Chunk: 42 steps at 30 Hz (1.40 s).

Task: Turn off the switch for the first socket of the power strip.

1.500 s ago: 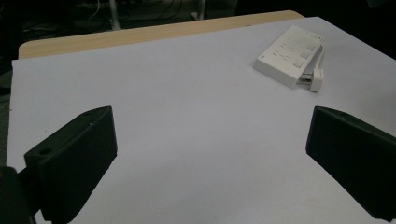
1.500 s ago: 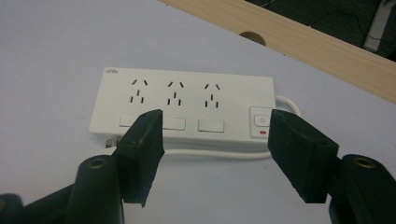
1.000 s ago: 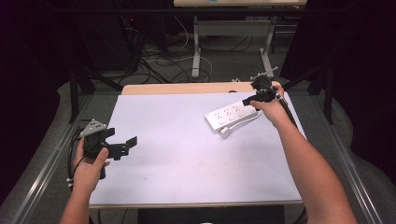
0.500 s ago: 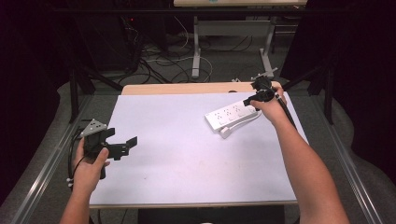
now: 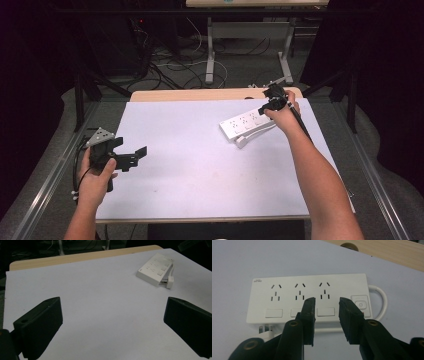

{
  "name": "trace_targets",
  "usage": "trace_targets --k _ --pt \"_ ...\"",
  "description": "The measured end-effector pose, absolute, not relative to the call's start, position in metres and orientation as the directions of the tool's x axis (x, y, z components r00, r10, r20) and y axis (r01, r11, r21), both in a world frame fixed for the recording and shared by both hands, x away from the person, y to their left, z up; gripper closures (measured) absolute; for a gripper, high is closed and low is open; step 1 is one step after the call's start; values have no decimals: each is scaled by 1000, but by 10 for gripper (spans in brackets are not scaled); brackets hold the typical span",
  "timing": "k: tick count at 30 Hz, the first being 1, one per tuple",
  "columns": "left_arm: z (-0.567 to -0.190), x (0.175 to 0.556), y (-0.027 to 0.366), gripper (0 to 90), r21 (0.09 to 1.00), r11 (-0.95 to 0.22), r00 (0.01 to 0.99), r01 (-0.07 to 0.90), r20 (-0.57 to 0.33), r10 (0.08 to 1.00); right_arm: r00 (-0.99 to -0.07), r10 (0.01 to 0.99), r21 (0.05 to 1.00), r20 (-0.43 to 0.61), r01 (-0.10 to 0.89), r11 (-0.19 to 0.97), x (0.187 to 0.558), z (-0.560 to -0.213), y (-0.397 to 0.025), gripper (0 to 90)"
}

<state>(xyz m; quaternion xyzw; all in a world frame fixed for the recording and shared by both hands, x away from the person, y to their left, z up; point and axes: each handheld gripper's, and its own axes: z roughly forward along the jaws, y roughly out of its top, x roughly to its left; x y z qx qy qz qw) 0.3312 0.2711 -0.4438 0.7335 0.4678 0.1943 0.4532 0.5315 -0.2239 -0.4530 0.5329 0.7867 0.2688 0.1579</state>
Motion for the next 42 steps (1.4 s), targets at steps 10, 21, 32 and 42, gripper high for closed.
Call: trace_targets --k 10,21,32,42 --pt "-443 331 271 20 847 -151 487 511 -140 862 -399 917 563 21 762 319 536 -463 -215 707" --pt "-443 331 272 20 850 -147 485 506 -139 863 -370 927 509 63 810 289 539 -479 -210 892" --pt "-443 332 271 21 848 -154 489 507 -136 862 -365 929 492 62 821 290 543 -489 -205 900" --pt "-442 331 272 21 849 -152 488 505 -136 862 -361 931 491 56 822 290 548 -498 -202 900"
